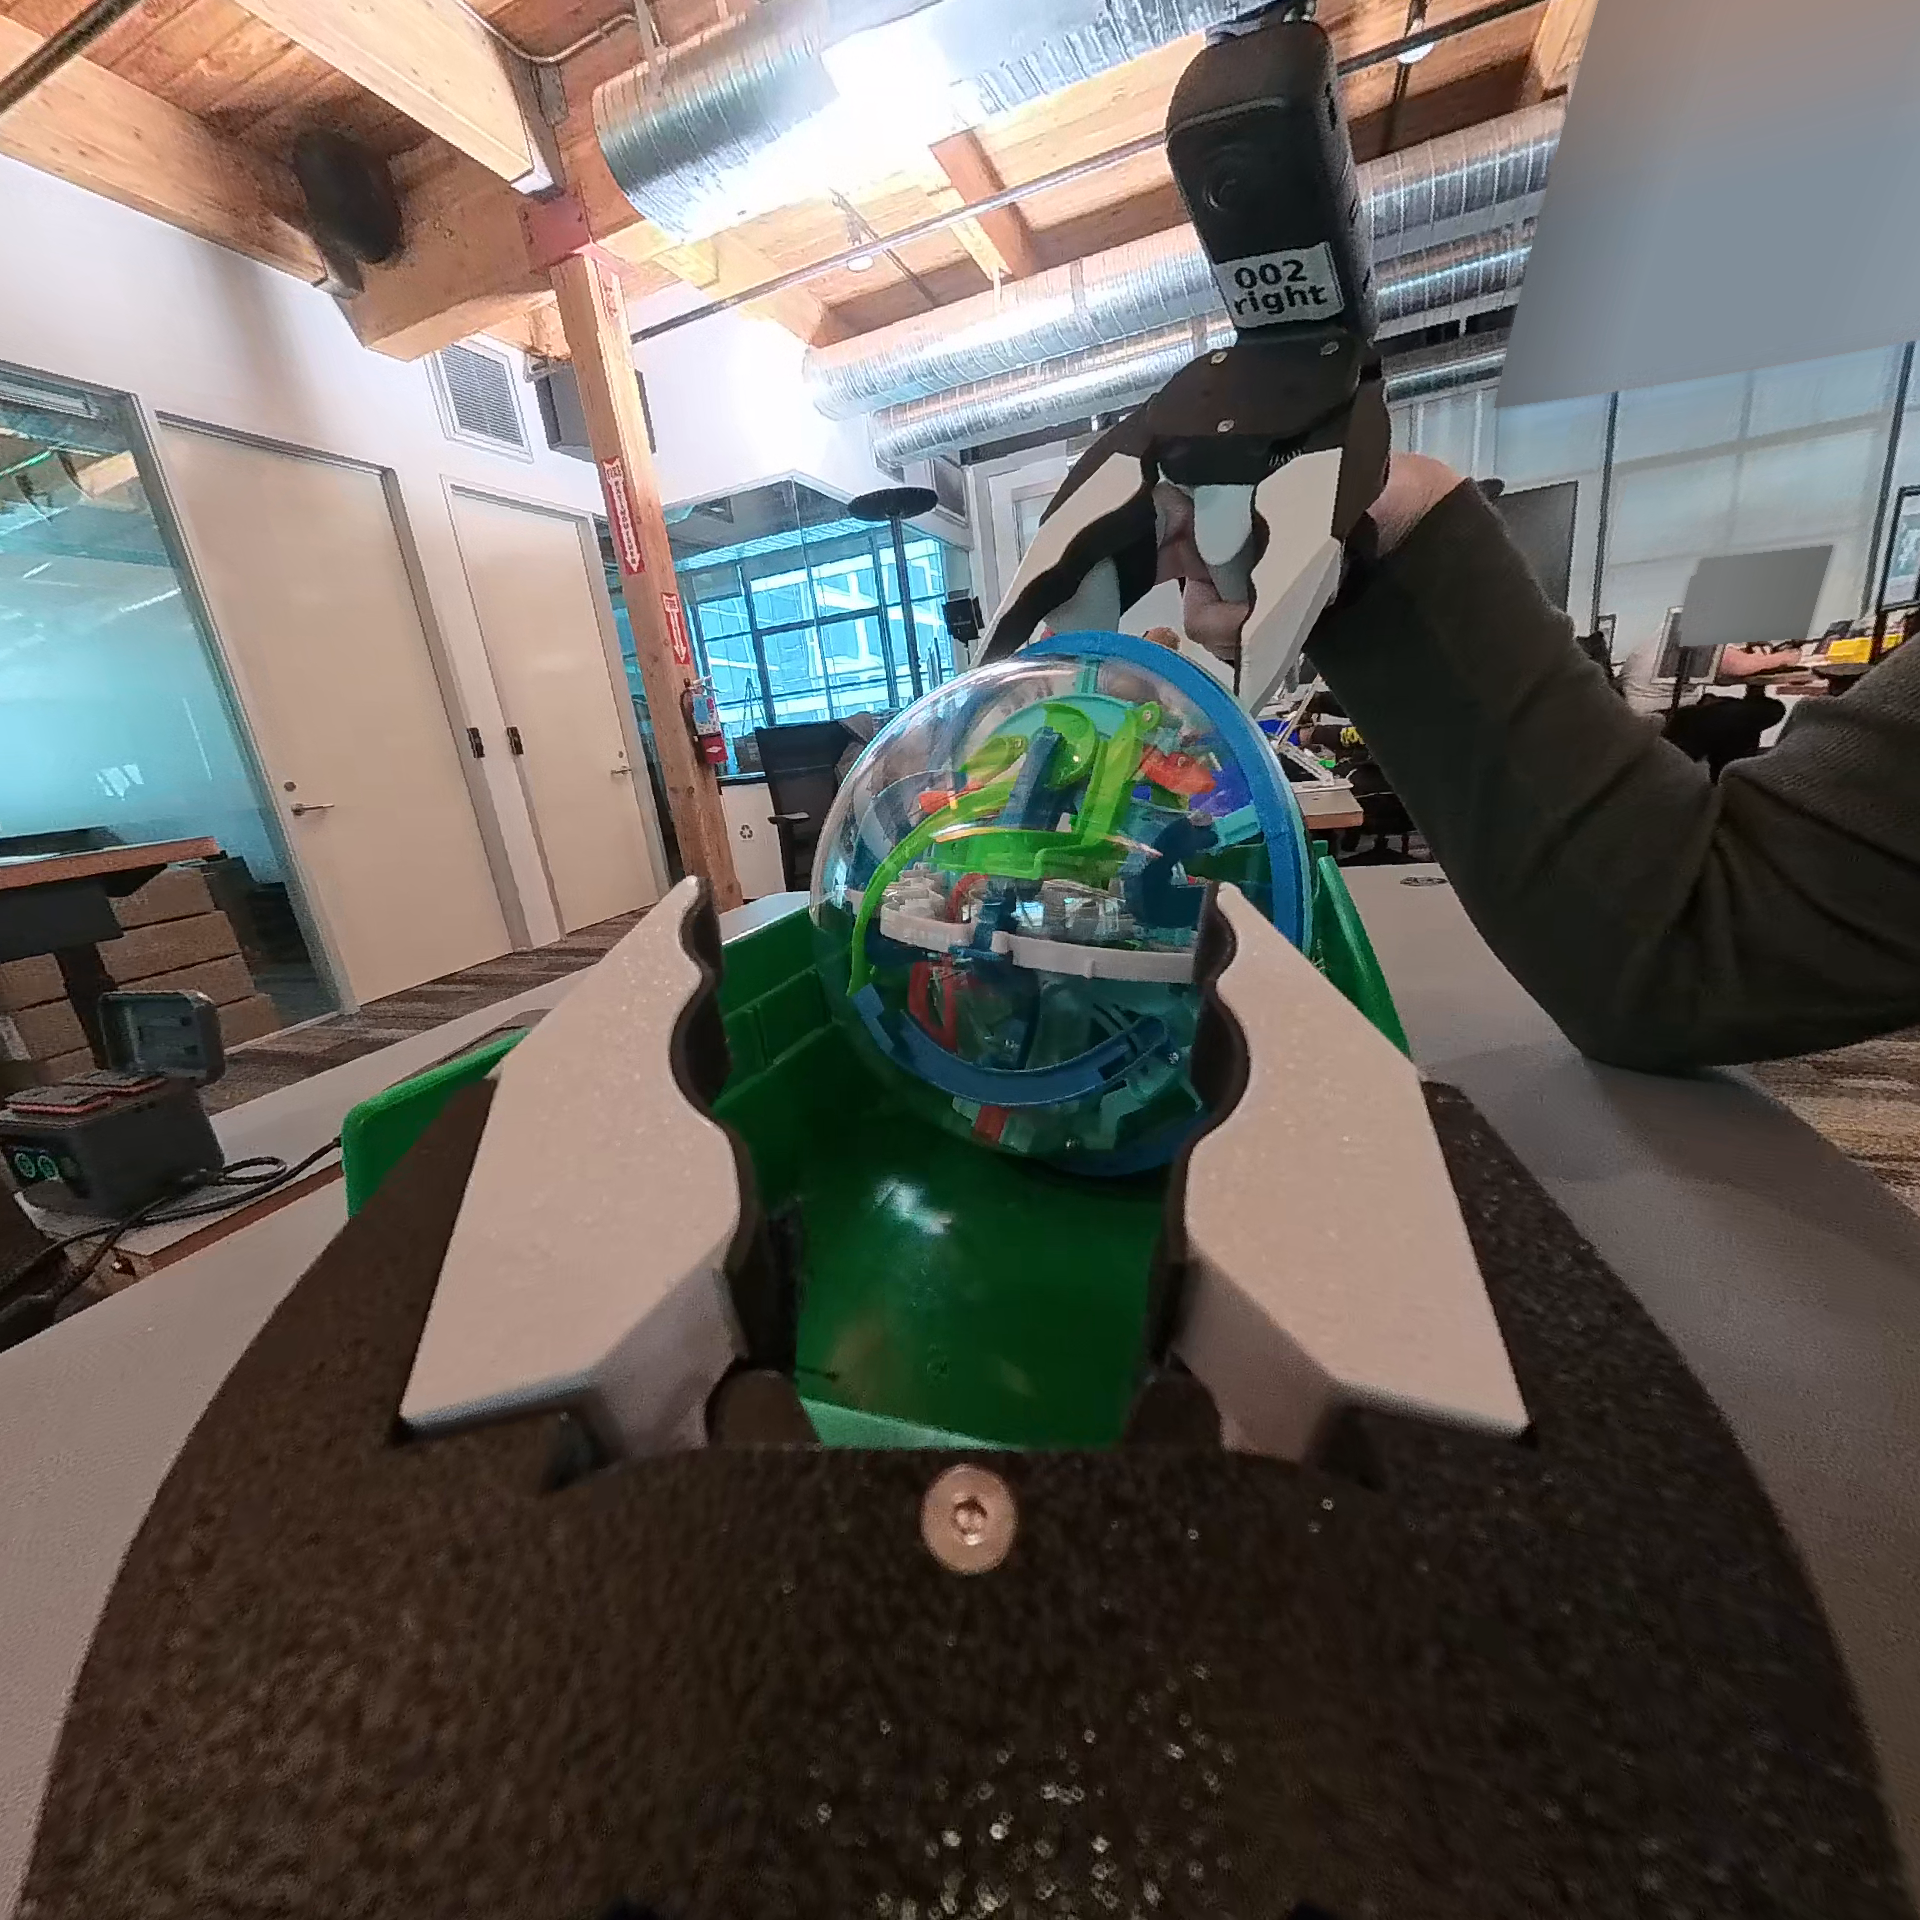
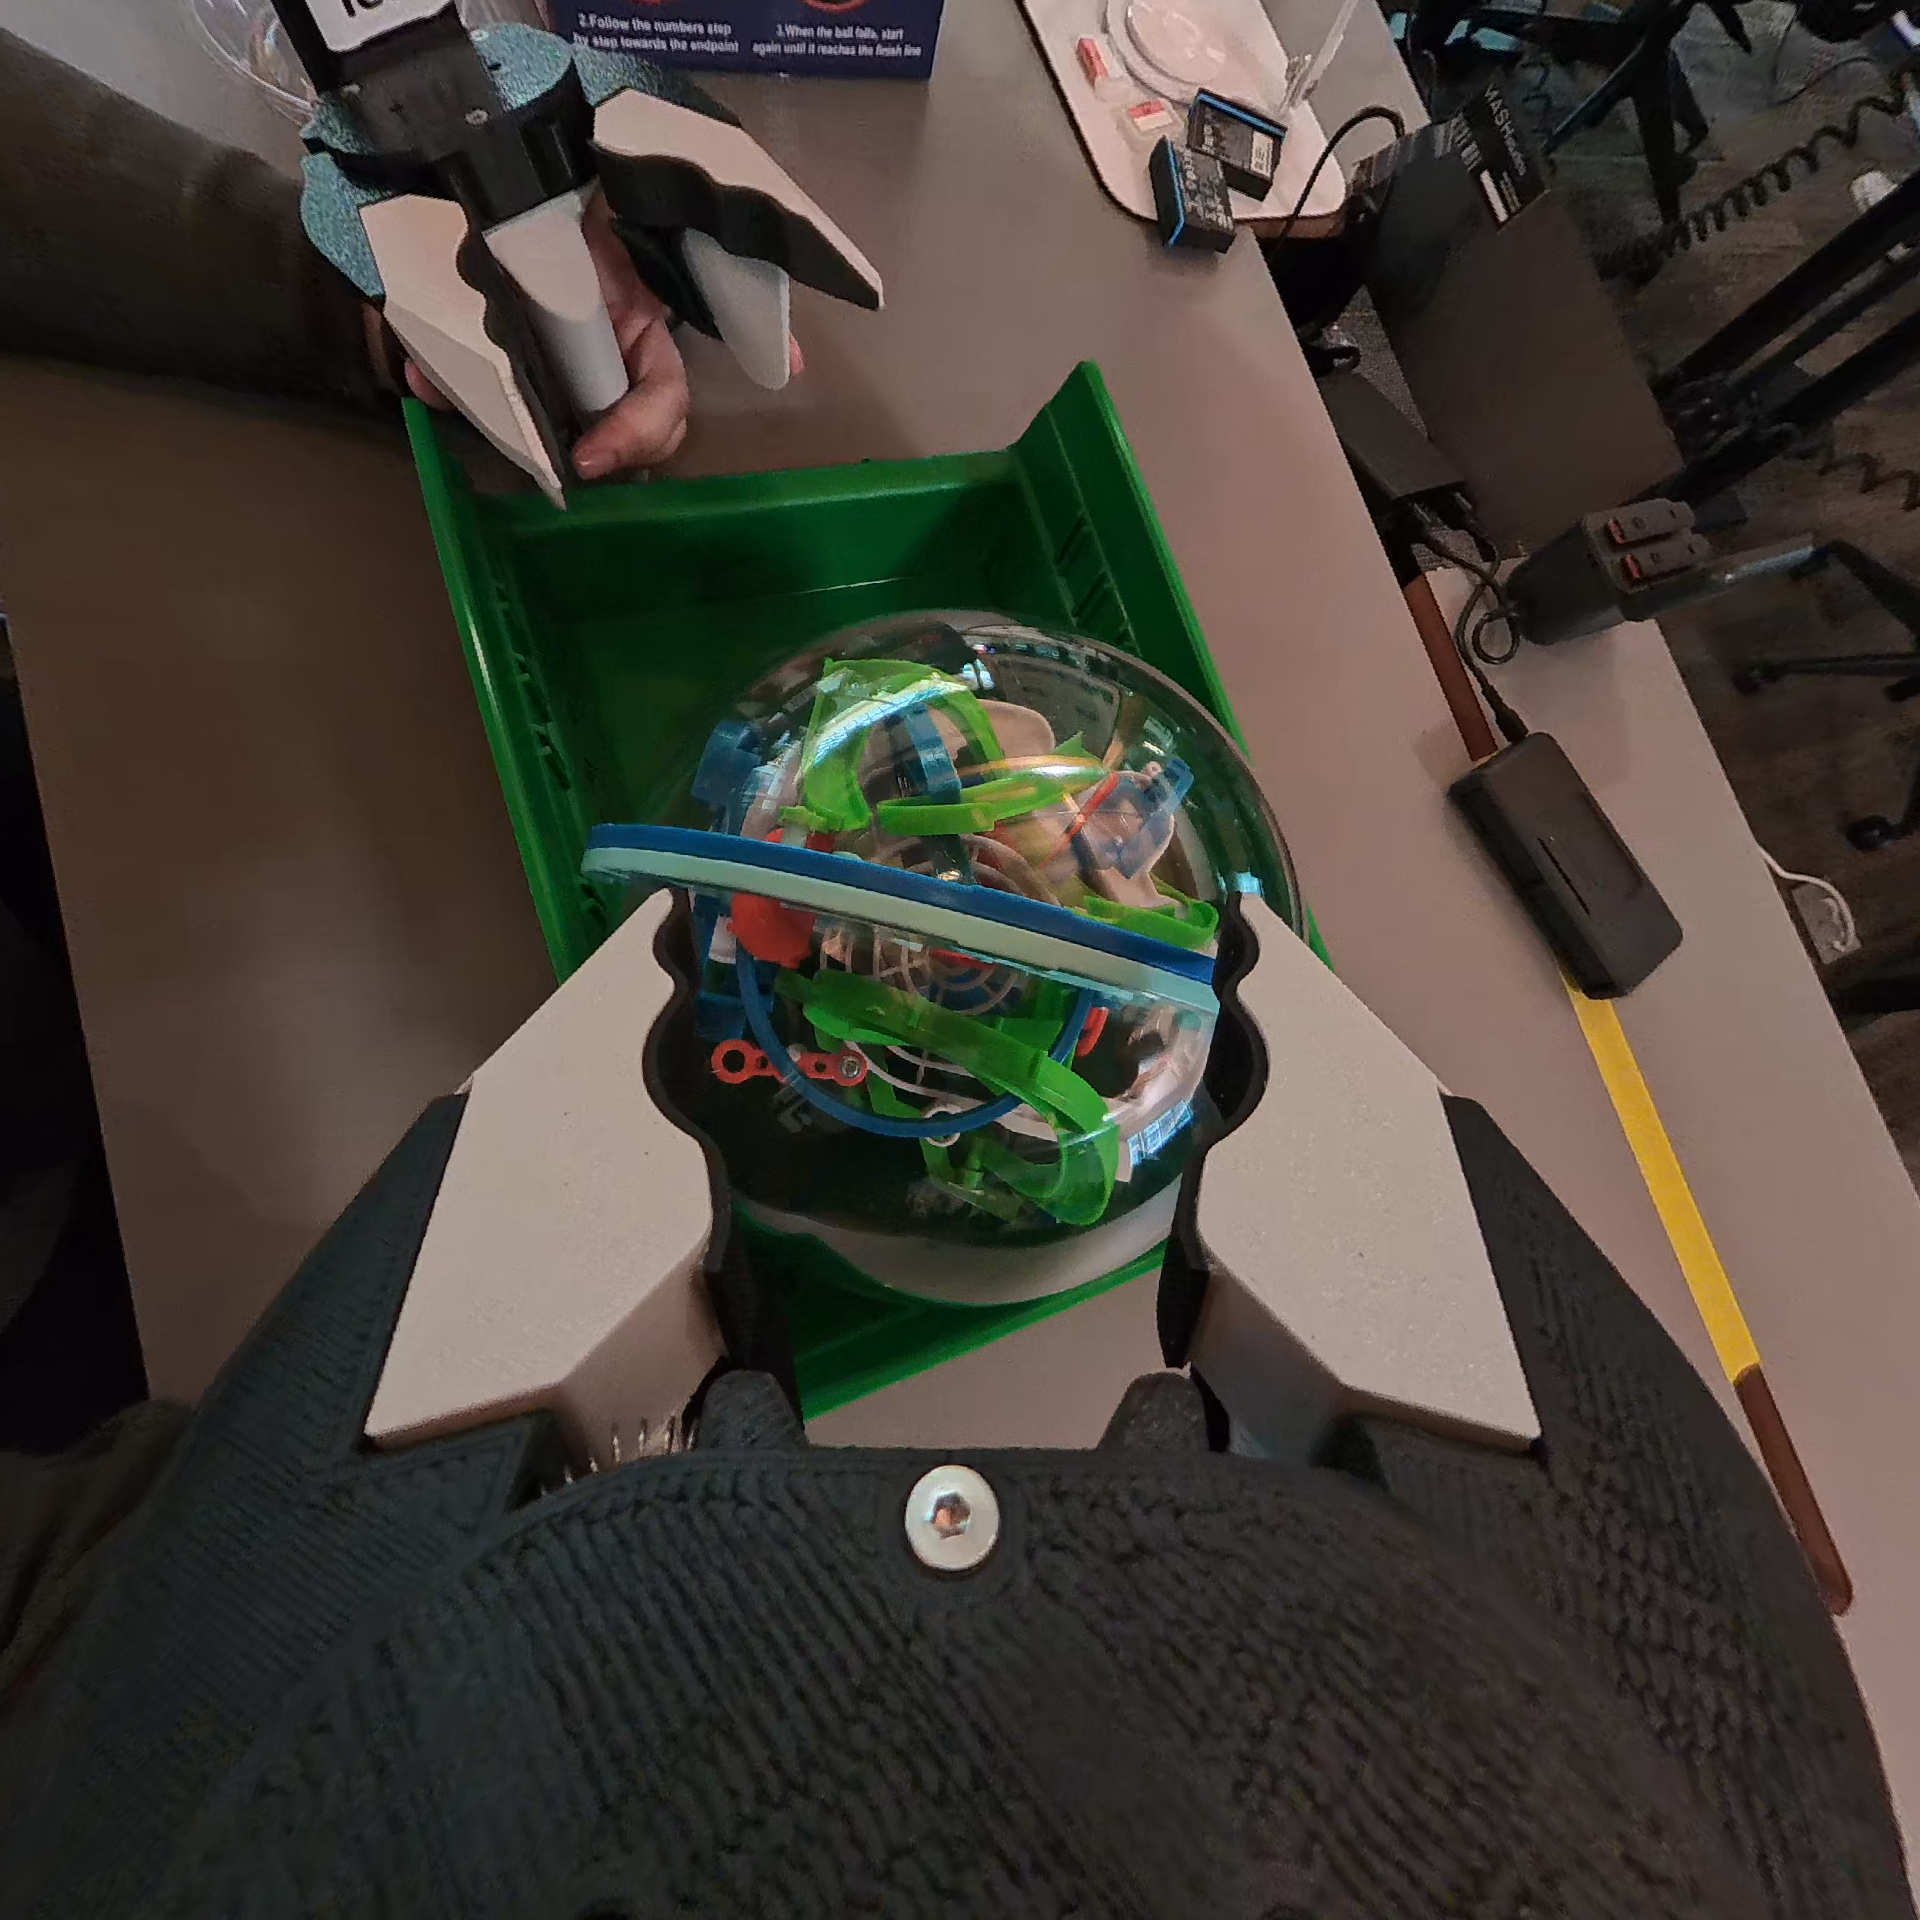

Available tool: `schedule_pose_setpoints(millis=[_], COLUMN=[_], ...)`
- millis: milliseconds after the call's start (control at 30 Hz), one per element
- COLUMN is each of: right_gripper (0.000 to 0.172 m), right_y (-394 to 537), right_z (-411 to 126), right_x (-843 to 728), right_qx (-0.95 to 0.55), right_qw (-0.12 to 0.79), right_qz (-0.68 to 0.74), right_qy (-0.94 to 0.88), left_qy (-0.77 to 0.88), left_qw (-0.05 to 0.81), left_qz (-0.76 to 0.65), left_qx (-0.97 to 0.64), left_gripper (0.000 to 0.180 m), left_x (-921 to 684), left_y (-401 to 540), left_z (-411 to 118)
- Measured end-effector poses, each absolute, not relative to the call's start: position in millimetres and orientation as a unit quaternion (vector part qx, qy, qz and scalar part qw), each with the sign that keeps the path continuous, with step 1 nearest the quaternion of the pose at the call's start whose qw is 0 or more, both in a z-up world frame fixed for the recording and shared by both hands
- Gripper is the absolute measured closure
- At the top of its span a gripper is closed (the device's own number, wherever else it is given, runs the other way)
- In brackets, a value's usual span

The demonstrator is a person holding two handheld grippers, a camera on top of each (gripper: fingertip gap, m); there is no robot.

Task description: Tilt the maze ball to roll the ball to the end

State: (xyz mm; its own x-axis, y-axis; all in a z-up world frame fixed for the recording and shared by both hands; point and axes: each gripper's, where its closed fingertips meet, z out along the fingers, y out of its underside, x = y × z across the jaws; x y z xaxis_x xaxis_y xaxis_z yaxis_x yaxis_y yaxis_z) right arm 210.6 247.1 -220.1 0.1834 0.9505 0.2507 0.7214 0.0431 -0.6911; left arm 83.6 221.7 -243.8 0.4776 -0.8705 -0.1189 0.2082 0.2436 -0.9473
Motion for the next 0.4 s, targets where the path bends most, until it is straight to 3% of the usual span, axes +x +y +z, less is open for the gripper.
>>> schedule_pose_setpoints(millis=[167, 233, 300, 333, 400], right_gripper=[0.073, 0.073, 0.073, 0.073, 0.073], right_y=[247.4, 248.2, 249.0, 249.2, 249.0], right_z=[-219.5, -219.0, -218.5, -218.4, -218.3], right_x=[204.7, 199.7, 195.1, 193.2, 190.2], right_qx=[-0.667, -0.663, -0.659, -0.657, -0.653], right_qw=[0.372, 0.375, 0.376, 0.377, 0.378], right_qz=[0.157, 0.160, 0.163, 0.164, 0.164], right_qy=[-0.626, -0.629, -0.631, -0.632, -0.636], left_qy=[0.353, 0.345, 0.340, 0.331, 0.328], left_qw=[0.718, 0.721, 0.713, 0.709, 0.683], left_qz=[-0.357, -0.348, -0.330, -0.325, -0.331], left_qx=[-0.482, -0.490, -0.516, -0.531, -0.562], left_gripper=[0.093, 0.107, 0.142, 0.151, 0.146], left_x=[84.0, 84.2, 88.7, 93.3, 111.9], left_y=[218.0, 214.7, 211.1, 209.1, 198.9], left_z=[-236.3, -224.0, -214.0, -208.2, -203.3])
